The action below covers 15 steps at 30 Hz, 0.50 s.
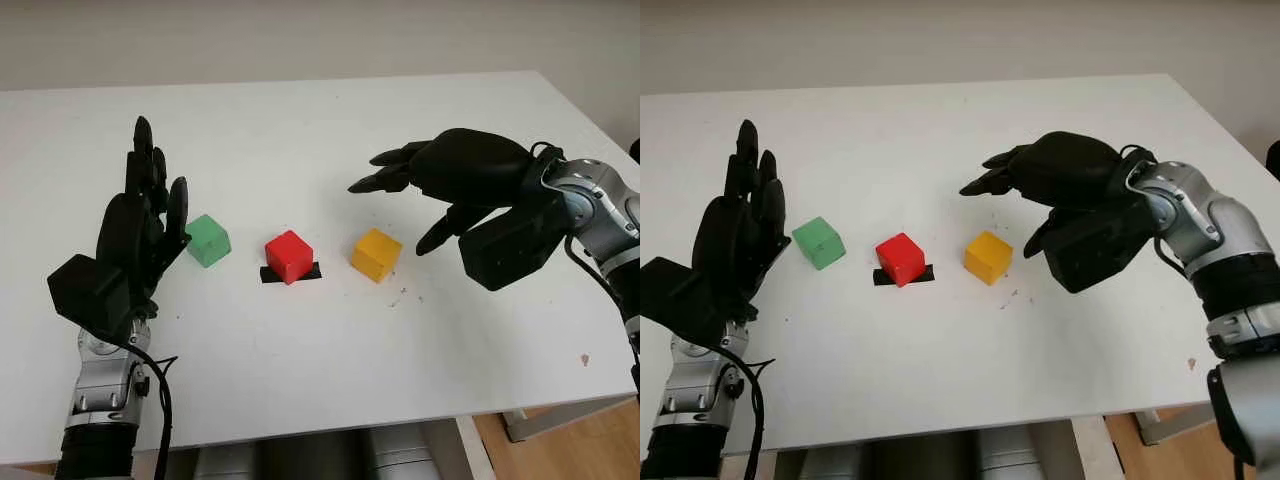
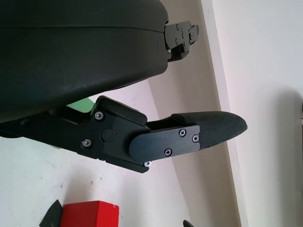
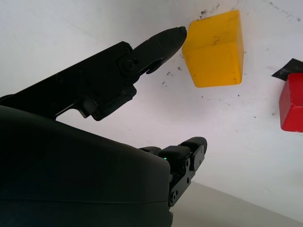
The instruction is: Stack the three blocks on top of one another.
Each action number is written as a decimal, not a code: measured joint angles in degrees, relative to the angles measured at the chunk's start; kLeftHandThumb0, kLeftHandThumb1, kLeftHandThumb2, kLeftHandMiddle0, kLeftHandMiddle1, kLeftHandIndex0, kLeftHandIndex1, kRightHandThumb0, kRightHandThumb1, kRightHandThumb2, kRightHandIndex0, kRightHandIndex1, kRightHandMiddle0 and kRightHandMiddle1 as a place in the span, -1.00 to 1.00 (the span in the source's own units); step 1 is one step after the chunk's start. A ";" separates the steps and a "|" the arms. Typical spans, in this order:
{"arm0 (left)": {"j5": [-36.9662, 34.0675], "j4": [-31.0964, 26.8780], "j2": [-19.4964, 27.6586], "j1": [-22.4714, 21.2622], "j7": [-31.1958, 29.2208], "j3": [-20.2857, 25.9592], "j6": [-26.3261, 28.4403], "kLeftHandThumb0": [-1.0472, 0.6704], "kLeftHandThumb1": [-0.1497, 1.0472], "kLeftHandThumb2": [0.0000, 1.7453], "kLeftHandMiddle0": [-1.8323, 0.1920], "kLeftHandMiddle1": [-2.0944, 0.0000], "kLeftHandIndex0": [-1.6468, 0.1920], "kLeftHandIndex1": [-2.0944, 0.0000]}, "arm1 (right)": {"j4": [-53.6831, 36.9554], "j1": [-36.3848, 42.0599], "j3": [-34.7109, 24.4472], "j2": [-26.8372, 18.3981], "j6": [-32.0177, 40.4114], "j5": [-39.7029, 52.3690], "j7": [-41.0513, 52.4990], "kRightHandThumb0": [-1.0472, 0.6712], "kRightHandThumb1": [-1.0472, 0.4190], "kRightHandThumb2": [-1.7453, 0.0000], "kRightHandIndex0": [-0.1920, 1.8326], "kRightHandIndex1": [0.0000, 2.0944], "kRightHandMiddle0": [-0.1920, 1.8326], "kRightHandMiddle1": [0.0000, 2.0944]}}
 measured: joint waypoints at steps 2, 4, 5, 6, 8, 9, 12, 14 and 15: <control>0.05 0.01 0.01 0.00 0.04 0.00 0.00 -0.68 1.00 -0.32 0.97 0.94 0.97 0.95 | 0.36 -0.01 0.51 0.01 -0.69 -0.98 -1.48 -0.49 -0.63 0.93 -0.59 -0.96 -0.38 -0.92; 0.05 0.07 0.02 0.00 0.02 -0.01 -0.14 -0.68 1.00 -0.32 0.97 0.95 0.98 0.95 | 0.98 -0.01 1.26 0.10 -0.81 -1.77 -2.48 -0.50 -0.64 0.93 -0.60 -0.96 -0.37 -0.91; 0.05 0.16 0.07 -0.01 -0.03 -0.01 -0.34 -0.68 1.00 -0.32 0.97 0.95 0.98 0.95 | 1.51 -0.01 1.58 0.28 -0.97 -1.99 -3.13 -0.50 -0.65 0.93 -0.59 -0.96 -0.36 -0.91; 0.05 0.23 0.12 -0.02 -0.09 -0.01 -0.45 -0.68 1.00 -0.32 0.97 0.95 0.98 0.95 | 2.10 -0.01 1.79 0.50 -1.23 -2.13 -3.82 -0.50 -0.65 0.93 -0.59 -0.96 -0.36 -0.91; 0.08 0.25 0.32 -0.01 -0.09 -0.02 -0.49 -0.68 1.00 -0.32 0.97 0.95 0.99 0.95 | 2.99 -0.01 2.22 0.84 -1.73 -2.80 -5.45 -0.51 -0.67 0.93 -0.59 -0.95 -0.34 -0.90; 0.18 0.25 0.41 -0.01 -0.07 -0.01 -0.49 -0.69 1.00 -0.31 0.97 0.95 0.99 0.95 | 3.47 -0.02 2.53 1.01 -1.91 -3.51 -6.58 -0.52 -0.67 0.92 -0.59 -0.95 -0.33 -0.90; 0.57 0.23 0.44 0.00 0.05 -0.02 -0.30 -0.69 1.00 -0.31 0.97 0.95 0.99 0.95 | 4.88 0.00 3.89 1.41 -2.37 -4.95 -8.83 -0.51 -0.69 0.93 -0.59 -0.95 -0.31 -0.89; 0.59 0.08 0.44 0.01 0.09 -0.02 -0.08 -0.69 1.00 -0.31 0.97 0.95 0.99 0.95 | 5.85 0.00 4.28 1.79 -2.76 -5.18 -9.79 -0.50 -0.68 0.93 -0.58 -0.94 -0.30 -0.89; 0.59 -0.06 0.44 0.04 0.11 -0.02 0.11 -0.69 1.00 -0.32 0.97 0.95 0.98 0.95 | 6.35 0.00 4.35 1.99 -2.93 -5.18 -10.06 -0.50 -0.68 0.93 -0.58 -0.95 -0.30 -0.89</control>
